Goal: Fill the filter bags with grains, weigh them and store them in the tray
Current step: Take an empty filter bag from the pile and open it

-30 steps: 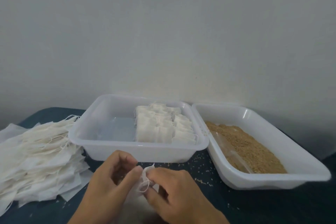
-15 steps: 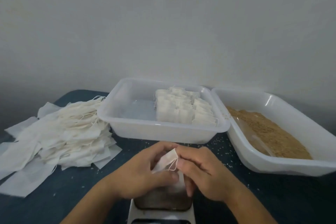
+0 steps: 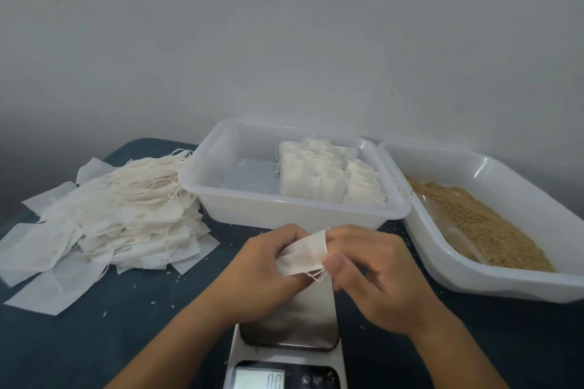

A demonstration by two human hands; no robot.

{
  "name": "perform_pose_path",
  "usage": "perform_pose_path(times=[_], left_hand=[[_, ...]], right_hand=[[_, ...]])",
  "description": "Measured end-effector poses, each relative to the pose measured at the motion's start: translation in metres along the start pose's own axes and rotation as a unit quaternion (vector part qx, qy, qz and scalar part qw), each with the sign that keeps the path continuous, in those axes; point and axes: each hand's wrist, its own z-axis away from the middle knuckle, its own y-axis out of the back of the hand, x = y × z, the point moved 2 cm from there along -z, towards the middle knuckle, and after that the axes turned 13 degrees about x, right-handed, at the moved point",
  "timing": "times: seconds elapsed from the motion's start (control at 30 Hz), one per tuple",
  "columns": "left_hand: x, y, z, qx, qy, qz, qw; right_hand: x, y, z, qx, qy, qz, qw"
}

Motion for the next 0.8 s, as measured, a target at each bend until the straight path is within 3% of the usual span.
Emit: perform_pose_path(times=[0.13, 0.3, 0.53, 0.67, 0.8], left_hand=[[-0.002, -0.002, -0.002, 0.025, 0.018, 0.015, 0.999], [-0.001, -0.01, -0.003, -0.029, 0.032, 0.017, 0.999], [0.02, -0.033, -0.032, -0.095, 0.036, -0.032, 0.994], [0.021, -0.05, -0.04, -0.068, 0.051, 0.008, 0.996], [0.006, -0.06, -0.035, -0.037, 0.043, -0.009, 0.998]], right_hand=[[0.004, 0.013, -0.002, 0.01, -0.073, -0.04, 0.997], [0.002, 0.002, -0.001, -0.042, -0.074, -0.018, 0.996], [0.011, 0.021, -0.005, 0.087, -0.035, 0.006, 0.996], [0.02, 0.028, -0.001, 0.045, -0.043, 0.073, 0.995], [0.023, 0.042, -0.003, 0.119, -0.049, 0.075, 0.989]])
